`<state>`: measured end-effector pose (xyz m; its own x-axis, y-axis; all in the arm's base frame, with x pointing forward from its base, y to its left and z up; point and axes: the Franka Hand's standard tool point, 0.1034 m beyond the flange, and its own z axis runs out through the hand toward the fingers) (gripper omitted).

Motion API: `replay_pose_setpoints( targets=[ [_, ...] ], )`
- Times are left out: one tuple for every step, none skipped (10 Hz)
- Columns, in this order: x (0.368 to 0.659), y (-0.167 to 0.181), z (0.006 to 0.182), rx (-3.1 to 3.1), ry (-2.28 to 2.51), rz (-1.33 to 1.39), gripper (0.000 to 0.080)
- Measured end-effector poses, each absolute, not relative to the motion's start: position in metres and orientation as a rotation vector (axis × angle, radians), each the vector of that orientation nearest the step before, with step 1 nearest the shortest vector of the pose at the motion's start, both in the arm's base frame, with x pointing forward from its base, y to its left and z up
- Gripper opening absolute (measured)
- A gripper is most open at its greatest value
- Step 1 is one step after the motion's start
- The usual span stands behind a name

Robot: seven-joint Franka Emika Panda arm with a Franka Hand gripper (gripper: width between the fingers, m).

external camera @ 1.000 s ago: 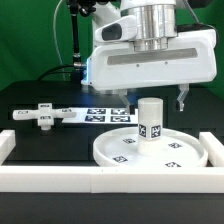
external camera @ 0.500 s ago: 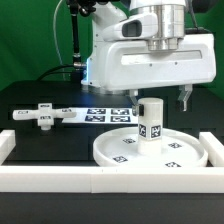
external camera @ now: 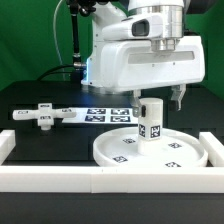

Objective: Assemble round table

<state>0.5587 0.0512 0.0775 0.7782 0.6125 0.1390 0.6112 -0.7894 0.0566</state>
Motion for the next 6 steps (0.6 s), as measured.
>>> replay_pose_setpoints(
  targets=[
    [0.559,0.0534,0.0779,2.881,1.158,0.225,0.0649],
    [0.5601,0.0544,0.0787,2.82,1.266,0.215,0.0649],
    [0.5611,0.0552,0.0796,2.784,1.327,0.207,0.0649],
    [0.5612,0.0542,0.0797,2.725,1.428,0.195,0.0649],
    [0.561,0.0521,0.0794,2.661,1.527,0.187,0.0649],
    [0.5611,0.0511,0.0794,2.621,1.585,0.183,0.0649]
  ],
)
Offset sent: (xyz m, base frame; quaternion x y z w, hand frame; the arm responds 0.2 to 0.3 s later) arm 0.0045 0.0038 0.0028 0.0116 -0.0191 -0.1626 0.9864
